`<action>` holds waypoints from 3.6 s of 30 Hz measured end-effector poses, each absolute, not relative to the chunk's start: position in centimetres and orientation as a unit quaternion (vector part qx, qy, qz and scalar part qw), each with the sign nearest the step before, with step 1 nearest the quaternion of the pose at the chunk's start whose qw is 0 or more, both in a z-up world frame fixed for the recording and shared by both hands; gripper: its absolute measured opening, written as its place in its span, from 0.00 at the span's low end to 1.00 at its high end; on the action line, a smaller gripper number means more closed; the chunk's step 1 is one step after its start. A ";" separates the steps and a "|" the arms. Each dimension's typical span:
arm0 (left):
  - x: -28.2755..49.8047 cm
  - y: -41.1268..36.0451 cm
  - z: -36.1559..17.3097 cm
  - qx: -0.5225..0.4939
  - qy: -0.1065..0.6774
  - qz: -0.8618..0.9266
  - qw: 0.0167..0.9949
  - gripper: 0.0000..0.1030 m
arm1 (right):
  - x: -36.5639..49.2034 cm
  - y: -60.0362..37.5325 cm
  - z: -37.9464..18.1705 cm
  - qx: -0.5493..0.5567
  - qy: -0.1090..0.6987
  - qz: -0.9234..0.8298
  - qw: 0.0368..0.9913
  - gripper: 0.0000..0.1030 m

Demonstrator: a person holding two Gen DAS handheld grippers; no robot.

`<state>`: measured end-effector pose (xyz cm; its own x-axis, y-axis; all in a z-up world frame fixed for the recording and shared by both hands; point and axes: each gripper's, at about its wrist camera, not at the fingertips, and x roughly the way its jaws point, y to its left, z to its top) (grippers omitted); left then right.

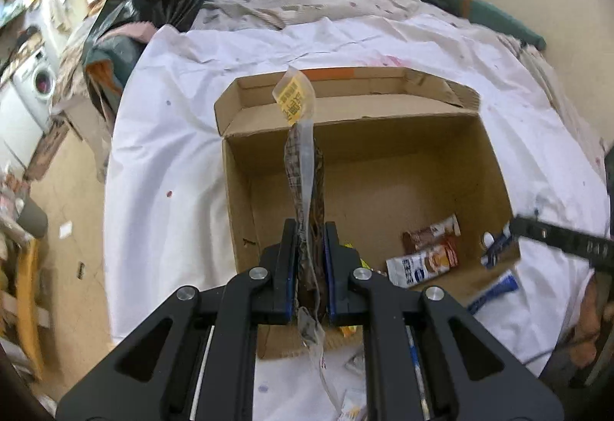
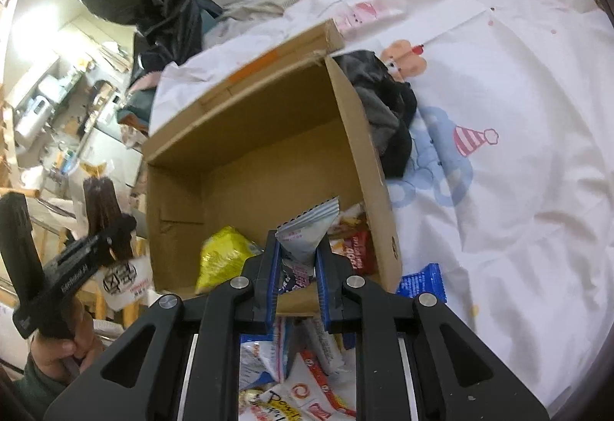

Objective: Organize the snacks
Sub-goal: 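Carry both packets over the cardboard box and open both tools to drop them, then grasp a white-pink snack bar with the left tool while the right grasps the white 'Powers' chip bag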

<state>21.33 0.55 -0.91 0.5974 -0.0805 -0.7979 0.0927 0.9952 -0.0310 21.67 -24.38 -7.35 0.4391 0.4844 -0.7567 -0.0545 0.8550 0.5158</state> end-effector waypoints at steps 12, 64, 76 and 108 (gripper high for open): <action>22.2 0.5 -3.3 0.004 0.442 -0.040 0.896 0.10 | 22.4 -22.8 -9.2 0.198 0.534 0.167 0.805 0.18; 13.0 -1.7 -8.9 0.050 0.606 -0.119 0.785 0.82 | 18.4 -24.1 -7.3 0.221 0.513 0.166 0.813 0.82; 12.2 -1.8 -15.8 0.030 0.716 -0.120 0.687 0.15 | 16.9 -24.6 -7.1 0.207 0.517 0.175 0.812 0.82; 10.7 1.2 -8.7 -0.046 0.625 -0.077 0.775 0.13 | 10.5 -13.2 -16.3 -0.085 0.678 0.229 0.693 0.79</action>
